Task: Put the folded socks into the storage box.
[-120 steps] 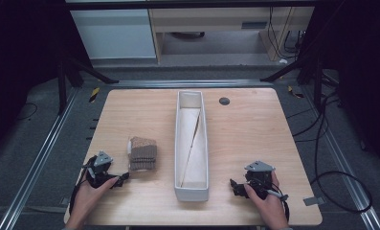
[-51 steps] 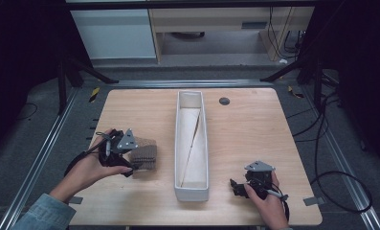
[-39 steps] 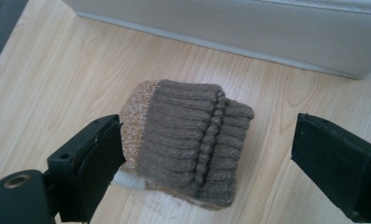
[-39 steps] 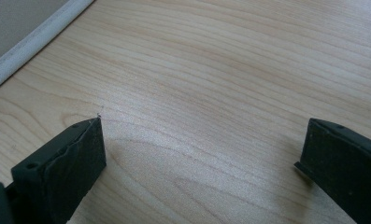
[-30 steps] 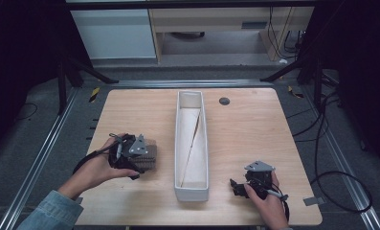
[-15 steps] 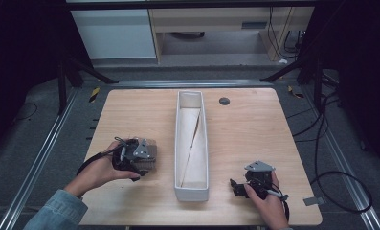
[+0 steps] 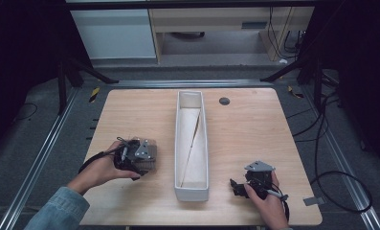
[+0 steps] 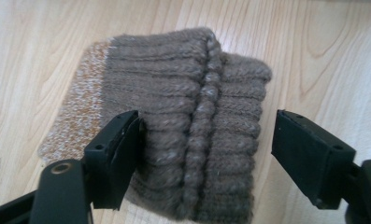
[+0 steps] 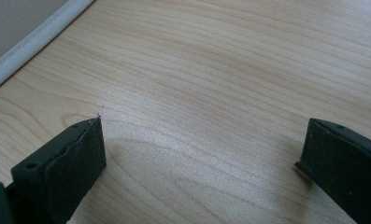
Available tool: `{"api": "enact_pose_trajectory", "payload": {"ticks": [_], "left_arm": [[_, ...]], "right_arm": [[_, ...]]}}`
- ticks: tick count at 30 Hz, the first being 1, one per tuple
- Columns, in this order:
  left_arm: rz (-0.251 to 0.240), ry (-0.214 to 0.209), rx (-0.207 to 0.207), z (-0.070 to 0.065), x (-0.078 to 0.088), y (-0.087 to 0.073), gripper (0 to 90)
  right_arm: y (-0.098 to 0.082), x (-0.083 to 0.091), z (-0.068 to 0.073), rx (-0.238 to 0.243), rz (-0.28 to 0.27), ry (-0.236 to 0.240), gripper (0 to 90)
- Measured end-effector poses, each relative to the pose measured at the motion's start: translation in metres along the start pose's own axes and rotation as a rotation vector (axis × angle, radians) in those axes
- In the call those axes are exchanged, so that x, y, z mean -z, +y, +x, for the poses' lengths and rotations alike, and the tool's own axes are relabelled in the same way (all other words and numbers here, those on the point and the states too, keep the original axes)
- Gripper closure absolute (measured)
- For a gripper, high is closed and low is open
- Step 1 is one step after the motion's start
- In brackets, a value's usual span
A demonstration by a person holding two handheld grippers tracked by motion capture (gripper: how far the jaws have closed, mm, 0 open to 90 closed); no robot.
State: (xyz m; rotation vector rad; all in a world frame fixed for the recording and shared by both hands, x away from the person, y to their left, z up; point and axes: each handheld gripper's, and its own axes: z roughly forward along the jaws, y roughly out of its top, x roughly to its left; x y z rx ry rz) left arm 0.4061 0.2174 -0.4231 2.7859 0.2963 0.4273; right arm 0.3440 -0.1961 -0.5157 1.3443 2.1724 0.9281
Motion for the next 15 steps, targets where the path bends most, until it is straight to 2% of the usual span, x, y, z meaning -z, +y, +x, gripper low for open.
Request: {"api": "enact_pose_trajectory", "payload": {"ticks": [2,4,7,15], "left_arm": [[0.02,0.008,-0.018,0.0,-0.004,0.0,24.4],[0.024,0.011,-0.012,0.002,-0.008,-0.001,25.3],[0.037,0.027,-0.03,0.001,-0.014,-0.004,26.6],[0.027,0.036,-0.036,0.001,-0.02,-0.008,26.9]], "right_arm": [[0.0,0.0,0.0,0.0,0.0,0.0,0.4],[0.0,0.0,0.0,0.0,0.0,0.0,0.4],[0.0,0.0,0.0,0.0,0.0,0.0,0.4],[0.0,0.0,0.0,0.0,0.0,0.0,0.4]]}}
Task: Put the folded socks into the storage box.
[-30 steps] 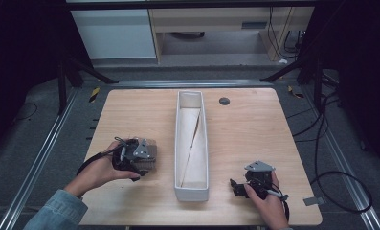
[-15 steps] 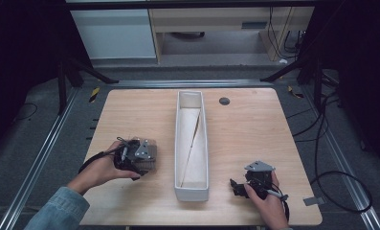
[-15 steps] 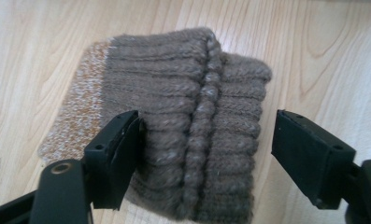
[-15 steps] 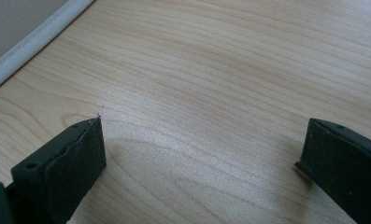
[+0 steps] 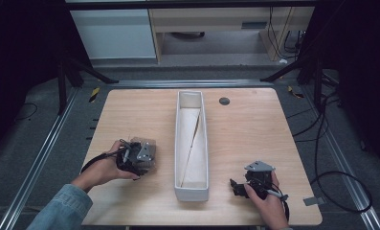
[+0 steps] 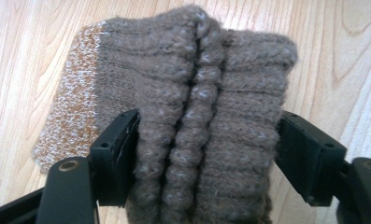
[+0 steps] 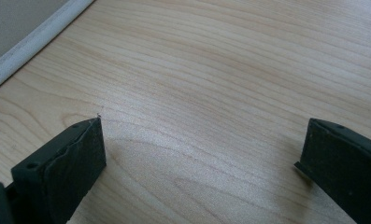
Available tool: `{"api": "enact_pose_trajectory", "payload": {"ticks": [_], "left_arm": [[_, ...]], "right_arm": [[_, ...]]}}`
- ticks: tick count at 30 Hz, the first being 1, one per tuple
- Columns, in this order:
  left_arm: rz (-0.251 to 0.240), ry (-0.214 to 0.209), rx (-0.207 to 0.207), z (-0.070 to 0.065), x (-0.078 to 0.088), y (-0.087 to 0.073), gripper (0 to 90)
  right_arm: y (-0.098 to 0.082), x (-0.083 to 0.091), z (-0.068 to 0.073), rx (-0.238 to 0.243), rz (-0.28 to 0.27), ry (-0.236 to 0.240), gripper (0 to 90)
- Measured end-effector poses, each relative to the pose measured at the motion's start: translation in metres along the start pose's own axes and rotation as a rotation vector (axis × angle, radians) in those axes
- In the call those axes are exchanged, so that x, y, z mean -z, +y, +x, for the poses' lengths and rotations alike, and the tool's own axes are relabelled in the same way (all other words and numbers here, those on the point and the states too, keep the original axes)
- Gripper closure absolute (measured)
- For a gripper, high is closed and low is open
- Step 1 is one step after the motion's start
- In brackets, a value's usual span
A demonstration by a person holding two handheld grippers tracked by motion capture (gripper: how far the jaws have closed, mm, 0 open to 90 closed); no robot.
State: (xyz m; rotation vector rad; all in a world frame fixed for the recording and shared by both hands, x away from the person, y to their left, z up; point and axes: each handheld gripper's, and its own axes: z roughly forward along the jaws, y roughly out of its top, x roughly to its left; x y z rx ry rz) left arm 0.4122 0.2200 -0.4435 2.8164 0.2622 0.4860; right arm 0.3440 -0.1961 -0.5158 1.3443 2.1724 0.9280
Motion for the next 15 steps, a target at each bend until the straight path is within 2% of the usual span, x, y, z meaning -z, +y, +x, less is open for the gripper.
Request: {"api": "enact_pose_trajectory", "payload": {"ticks": [5,11,12,15], "left_arm": [[-0.003,-0.012,0.014,0.0023,-0.002,-0.0009,27.0],[0.008,0.01,-0.011,-0.0003,-0.0047,-0.0006,27.1],[0.009,0.012,-0.01,0.0003,-0.004,-0.0005,32.1],[0.003,0.001,0.002,0.0044,-0.001,-0.0013,36.3]], "right_arm": [[0.0,0.0,0.0,0.0,0.0,0.0,0.4],[0.0,0.0,0.0,0.0,0.0,0.0,0.4],[0.0,0.0,0.0,0.0,0.0,0.0,0.4],[0.0,0.0,0.0,0.0,0.0,0.0,0.4]]}}
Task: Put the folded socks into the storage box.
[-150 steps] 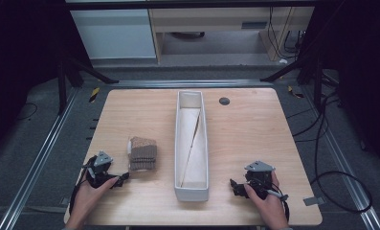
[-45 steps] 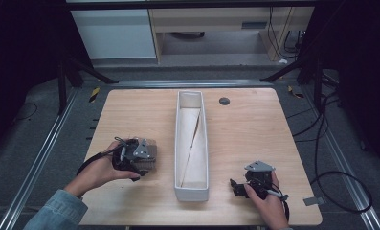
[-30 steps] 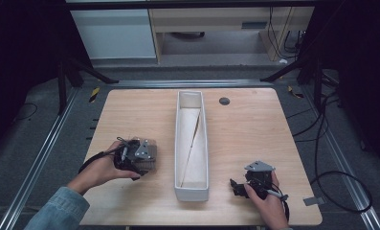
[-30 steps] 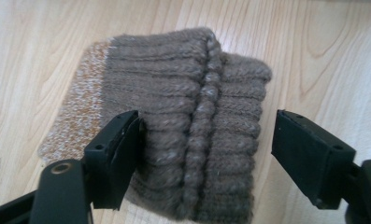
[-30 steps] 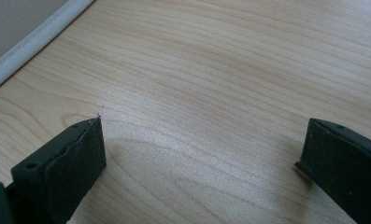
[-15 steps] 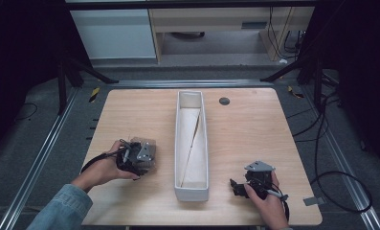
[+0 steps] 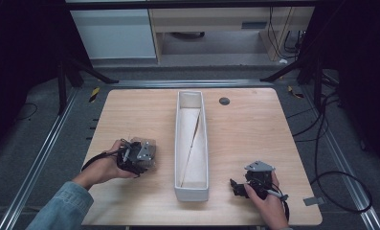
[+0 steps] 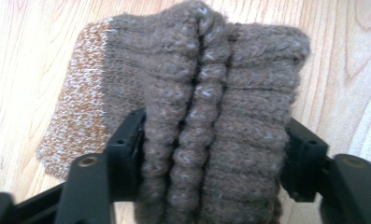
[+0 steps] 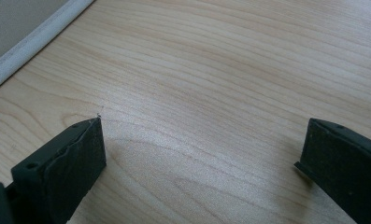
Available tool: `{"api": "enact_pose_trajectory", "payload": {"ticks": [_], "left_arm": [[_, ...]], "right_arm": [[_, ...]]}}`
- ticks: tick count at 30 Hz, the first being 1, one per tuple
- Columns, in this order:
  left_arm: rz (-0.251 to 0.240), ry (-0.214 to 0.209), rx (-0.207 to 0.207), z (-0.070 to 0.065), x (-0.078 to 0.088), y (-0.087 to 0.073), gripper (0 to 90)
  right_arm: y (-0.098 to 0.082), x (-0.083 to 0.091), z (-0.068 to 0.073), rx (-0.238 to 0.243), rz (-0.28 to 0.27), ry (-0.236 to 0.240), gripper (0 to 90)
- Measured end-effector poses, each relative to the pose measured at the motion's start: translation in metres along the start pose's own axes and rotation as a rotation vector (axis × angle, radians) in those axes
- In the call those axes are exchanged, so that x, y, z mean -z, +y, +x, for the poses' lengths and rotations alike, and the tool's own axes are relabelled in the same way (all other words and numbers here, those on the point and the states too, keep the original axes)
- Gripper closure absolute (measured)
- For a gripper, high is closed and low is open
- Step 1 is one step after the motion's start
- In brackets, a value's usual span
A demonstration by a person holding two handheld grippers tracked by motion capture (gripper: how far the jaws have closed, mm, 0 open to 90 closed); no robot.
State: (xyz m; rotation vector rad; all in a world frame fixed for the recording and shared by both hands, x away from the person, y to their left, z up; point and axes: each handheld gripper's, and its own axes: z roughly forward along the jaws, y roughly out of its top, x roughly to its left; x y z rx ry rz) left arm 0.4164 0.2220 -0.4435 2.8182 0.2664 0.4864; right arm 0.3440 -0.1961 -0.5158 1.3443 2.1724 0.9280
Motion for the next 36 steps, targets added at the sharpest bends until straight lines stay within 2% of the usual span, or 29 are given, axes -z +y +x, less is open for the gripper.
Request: {"api": "enact_pose_trajectory", "payload": {"ticks": [4,8,14,20,29,36], "left_arm": [[-0.024,-0.021,0.043,0.006,0.007,-0.002,43.7],[-0.061,-0.022,0.077,0.009,0.017,-0.005,47.4],[-0.093,-0.023,0.089,0.01,0.029,-0.007,49.7],[-0.108,-0.004,0.079,0.009,0.044,-0.004,51.3],[-0.126,0.031,0.039,0.005,0.068,0.008,51.7],[-0.146,0.037,0.029,0.008,0.083,0.018,51.7]], "right_arm": [[0.0,0.0,0.0,0.0,0.0,0.0,0.4],[0.0,0.0,0.0,0.0,0.0,0.0,0.4],[0.0,0.0,0.0,0.0,0.0,0.0,0.4],[0.0,0.0,0.0,0.0,0.0,0.0,0.4],[0.0,0.0,0.0,0.0,0.0,0.0,0.4],[0.0,0.0,0.0,0.0,0.0,0.0,0.4]]}}
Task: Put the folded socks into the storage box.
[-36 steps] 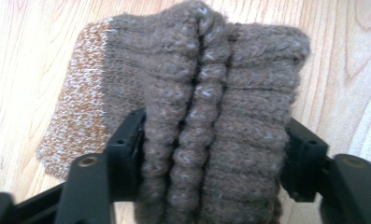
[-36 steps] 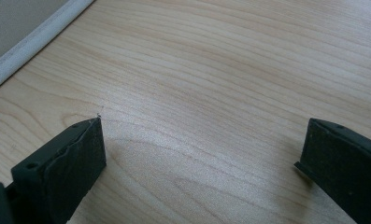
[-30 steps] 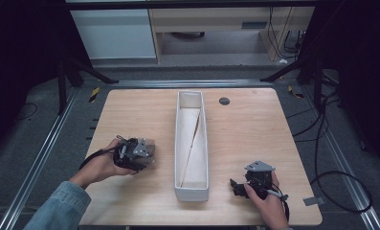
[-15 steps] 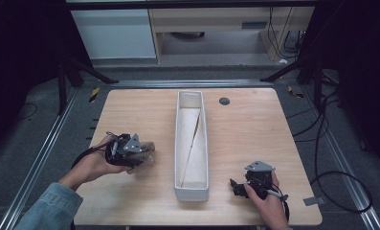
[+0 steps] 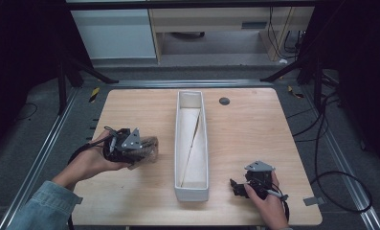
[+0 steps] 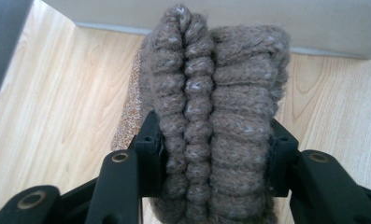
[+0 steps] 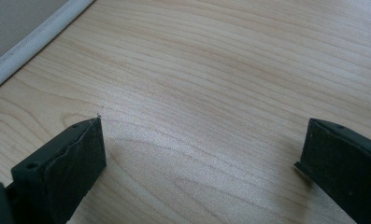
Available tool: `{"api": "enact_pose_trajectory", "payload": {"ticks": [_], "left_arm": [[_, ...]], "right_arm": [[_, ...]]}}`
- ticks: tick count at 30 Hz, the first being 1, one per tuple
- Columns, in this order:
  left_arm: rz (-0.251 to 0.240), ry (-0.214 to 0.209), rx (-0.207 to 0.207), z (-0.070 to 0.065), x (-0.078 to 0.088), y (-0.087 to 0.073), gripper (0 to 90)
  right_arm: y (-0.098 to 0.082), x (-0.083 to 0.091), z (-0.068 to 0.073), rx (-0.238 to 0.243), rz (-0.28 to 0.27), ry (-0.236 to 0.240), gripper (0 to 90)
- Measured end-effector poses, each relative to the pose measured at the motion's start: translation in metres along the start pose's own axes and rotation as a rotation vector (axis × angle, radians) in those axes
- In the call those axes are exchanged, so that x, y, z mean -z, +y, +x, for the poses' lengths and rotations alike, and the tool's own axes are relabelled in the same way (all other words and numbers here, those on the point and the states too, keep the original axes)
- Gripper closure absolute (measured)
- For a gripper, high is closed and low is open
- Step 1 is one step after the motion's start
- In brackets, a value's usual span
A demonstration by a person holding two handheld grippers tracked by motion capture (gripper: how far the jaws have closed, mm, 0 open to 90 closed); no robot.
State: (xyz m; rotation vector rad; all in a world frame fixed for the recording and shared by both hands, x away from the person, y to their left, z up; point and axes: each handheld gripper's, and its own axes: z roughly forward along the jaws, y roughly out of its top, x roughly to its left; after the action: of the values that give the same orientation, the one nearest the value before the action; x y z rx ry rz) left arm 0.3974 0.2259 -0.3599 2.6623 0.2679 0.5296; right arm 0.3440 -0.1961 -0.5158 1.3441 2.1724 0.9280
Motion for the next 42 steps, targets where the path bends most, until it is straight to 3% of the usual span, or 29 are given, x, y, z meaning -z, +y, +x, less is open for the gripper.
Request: {"api": "enact_pose_trajectory", "payload": {"ticks": [8,12,18,38,42], "left_arm": [[-0.047,-0.005,-0.009,0.005,0.017,0.014,51.7],[-0.089,-0.026,0.007,0.009,0.025,0.019,51.7],[-0.119,-0.061,-0.002,0.018,0.034,0.026,51.7],[-0.15,-0.051,-0.036,0.018,0.044,0.049,51.7],[-0.162,-0.033,-0.04,0.019,0.046,0.056,51.7]], "right_arm": [[0.0,0.0,0.0,0.0,0.0,0.0,0.4],[0.0,0.0,0.0,0.0,0.0,0.0,0.4],[0.0,0.0,0.0,0.0,0.0,0.0,0.4],[0.0,0.0,0.0,0.0,0.0,0.0,0.4],[0.0,0.0,0.0,0.0,0.0,0.0,0.4]]}}
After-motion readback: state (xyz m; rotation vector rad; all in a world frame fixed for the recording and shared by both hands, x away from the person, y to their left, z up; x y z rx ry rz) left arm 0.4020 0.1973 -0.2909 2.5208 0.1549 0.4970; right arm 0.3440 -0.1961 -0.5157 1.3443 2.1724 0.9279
